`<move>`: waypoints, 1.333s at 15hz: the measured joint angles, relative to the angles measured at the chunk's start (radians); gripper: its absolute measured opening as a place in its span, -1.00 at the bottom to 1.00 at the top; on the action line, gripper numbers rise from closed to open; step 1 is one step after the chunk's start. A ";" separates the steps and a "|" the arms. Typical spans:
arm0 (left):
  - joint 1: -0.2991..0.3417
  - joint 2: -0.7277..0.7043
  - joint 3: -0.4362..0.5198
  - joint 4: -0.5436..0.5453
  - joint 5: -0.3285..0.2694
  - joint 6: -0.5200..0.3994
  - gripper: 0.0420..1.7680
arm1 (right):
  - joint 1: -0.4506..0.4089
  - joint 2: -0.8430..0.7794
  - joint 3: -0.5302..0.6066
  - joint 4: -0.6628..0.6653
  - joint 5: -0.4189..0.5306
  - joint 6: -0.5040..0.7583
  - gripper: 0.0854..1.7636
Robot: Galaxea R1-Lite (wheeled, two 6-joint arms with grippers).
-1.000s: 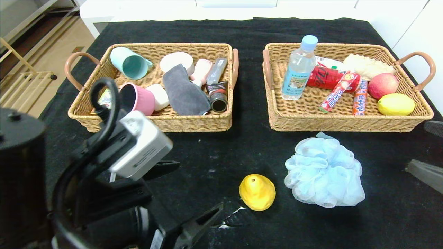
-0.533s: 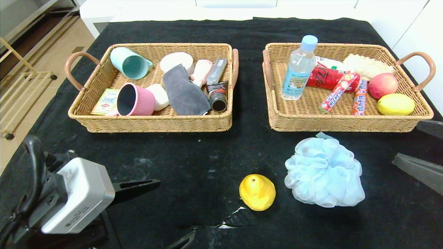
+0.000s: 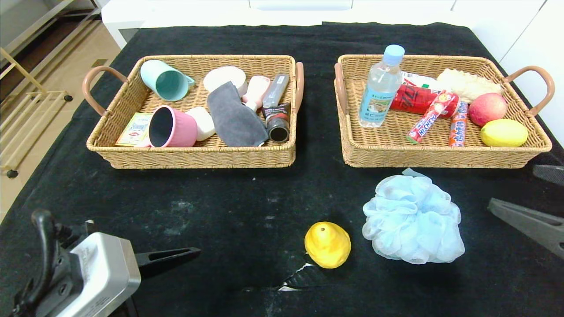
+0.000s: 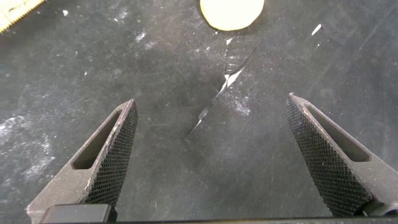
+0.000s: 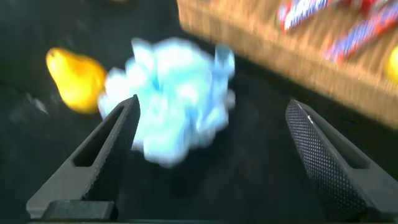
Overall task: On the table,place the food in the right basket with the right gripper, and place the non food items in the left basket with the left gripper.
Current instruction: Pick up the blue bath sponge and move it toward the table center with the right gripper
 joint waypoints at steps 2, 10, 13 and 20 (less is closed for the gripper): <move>0.000 -0.011 -0.002 -0.001 0.000 0.004 0.94 | 0.075 0.009 -0.082 0.171 -0.095 0.037 0.94; 0.001 -0.054 -0.006 -0.001 0.000 0.036 0.94 | 0.447 0.292 -0.418 0.582 -0.633 0.544 0.94; 0.001 -0.074 -0.010 0.000 0.000 0.044 0.94 | 0.444 0.389 -0.507 0.628 -0.640 0.641 0.94; 0.000 -0.089 -0.009 0.000 0.000 0.058 0.94 | 0.402 0.538 -0.527 0.620 -0.644 0.734 0.94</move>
